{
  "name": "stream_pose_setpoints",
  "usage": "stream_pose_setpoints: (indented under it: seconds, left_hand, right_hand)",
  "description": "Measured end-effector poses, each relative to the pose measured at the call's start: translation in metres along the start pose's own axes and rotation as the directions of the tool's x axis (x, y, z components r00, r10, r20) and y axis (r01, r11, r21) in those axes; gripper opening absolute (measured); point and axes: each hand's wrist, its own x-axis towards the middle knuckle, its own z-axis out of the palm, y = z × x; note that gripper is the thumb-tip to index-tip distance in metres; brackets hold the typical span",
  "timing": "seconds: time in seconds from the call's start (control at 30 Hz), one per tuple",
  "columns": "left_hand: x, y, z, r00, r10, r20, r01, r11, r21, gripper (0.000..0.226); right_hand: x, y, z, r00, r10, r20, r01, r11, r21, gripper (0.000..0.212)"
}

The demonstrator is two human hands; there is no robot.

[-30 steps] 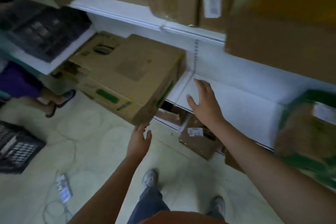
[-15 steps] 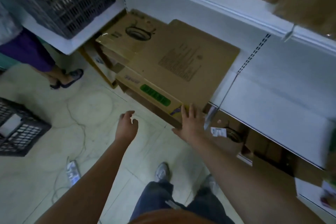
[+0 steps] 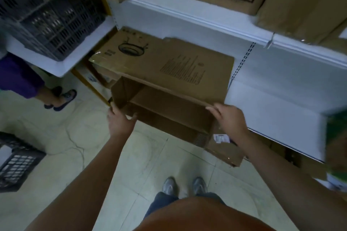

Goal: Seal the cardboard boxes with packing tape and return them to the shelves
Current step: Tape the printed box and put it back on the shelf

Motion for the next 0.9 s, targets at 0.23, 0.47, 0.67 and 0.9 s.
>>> stream_pose_setpoints:
  seconds: [0.23,0.47,0.67,0.9]
  left_hand:
    - [0.009,0.031,-0.033,0.99,0.118,-0.075,-0.134,0.953,-0.273,0.082]
    - [0.0,0.063,-0.04,0.978,0.205,-0.029,-0.202,0.912,-0.358,0.102]
    - [-0.018,0.06,-0.038,0.981,0.192,0.005,-0.156,0.809,-0.566,0.095]
    - [-0.028,0.071,-0.045,0.858,0.514,-0.008,-0.486,0.806,-0.337,0.055]
  right_hand:
    - [0.004,0.031,-0.099,0.968,0.17,-0.184,-0.149,0.982,0.119,0.048]
    - [-0.008,0.019,-0.12,0.798,0.5,-0.336,-0.261,0.79,0.555,0.043]
    - [0.007,0.026,-0.136,0.639,0.702,-0.314,-0.233,0.566,0.79,0.056]
    - [0.018,-0.002,-0.129,0.517,0.776,-0.362,-0.364,0.582,0.727,0.038]
